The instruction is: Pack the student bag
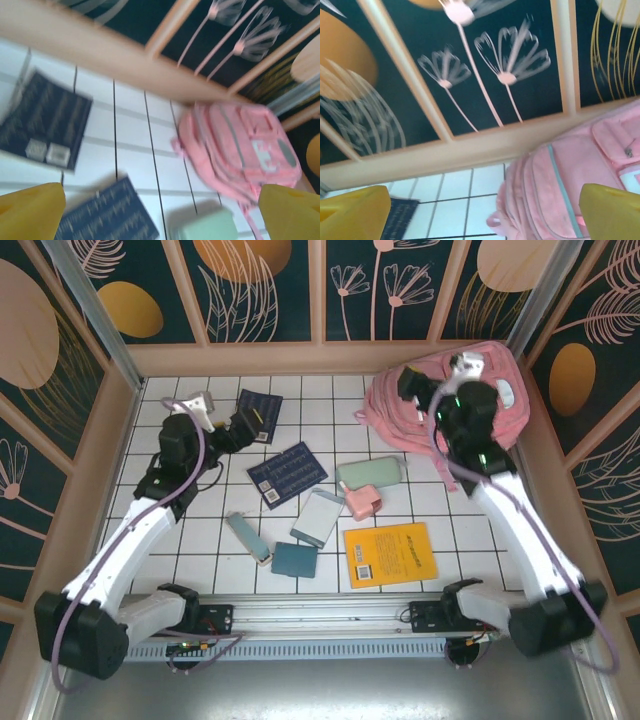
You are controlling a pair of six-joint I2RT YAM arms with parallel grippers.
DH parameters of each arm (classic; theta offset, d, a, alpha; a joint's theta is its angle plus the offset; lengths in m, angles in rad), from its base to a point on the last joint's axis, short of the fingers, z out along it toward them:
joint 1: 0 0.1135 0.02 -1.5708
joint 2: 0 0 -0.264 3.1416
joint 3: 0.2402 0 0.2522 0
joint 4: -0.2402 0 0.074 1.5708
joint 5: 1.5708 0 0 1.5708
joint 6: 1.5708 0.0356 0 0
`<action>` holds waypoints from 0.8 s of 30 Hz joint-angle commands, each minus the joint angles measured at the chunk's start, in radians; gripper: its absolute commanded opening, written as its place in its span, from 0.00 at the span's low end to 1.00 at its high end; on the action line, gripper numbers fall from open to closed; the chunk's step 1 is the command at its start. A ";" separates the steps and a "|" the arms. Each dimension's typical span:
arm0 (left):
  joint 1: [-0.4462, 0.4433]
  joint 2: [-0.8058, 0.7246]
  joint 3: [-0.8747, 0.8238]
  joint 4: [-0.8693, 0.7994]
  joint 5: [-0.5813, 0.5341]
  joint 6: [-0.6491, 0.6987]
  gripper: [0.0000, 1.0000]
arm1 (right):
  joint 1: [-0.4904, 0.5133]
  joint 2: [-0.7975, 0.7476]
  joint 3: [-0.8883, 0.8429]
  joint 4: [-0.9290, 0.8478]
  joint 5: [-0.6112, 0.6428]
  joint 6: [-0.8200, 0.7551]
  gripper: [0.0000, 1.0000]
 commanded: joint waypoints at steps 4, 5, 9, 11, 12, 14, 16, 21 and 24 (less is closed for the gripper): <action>-0.002 0.029 -0.144 0.194 0.277 -0.230 0.99 | -0.022 0.495 0.357 -0.410 0.098 0.091 0.99; -0.002 0.035 -0.141 0.196 0.287 -0.224 0.99 | -0.027 0.571 0.421 -0.441 0.128 0.082 0.99; -0.001 0.040 -0.090 0.091 0.244 -0.117 0.99 | -0.115 0.765 0.554 -0.421 0.021 0.153 0.99; -0.002 0.035 -0.083 0.074 0.233 -0.091 0.99 | -0.153 0.856 0.647 -0.440 -0.058 0.179 0.99; -0.002 0.029 -0.094 0.093 0.247 -0.097 0.99 | -0.163 0.881 0.662 -0.418 -0.051 0.152 0.99; -0.002 0.016 -0.123 0.131 0.277 -0.109 0.98 | -0.192 0.879 0.611 -0.314 -0.156 0.079 0.97; -0.002 0.007 -0.141 0.156 0.287 -0.114 0.98 | -0.224 0.872 0.556 -0.200 -0.260 0.074 0.87; -0.002 0.018 -0.149 0.203 0.343 -0.131 0.96 | -0.238 1.014 0.755 -0.303 -0.346 0.029 0.74; -0.002 0.028 -0.158 0.221 0.348 -0.142 0.95 | -0.235 1.095 0.856 -0.380 -0.420 -0.002 0.68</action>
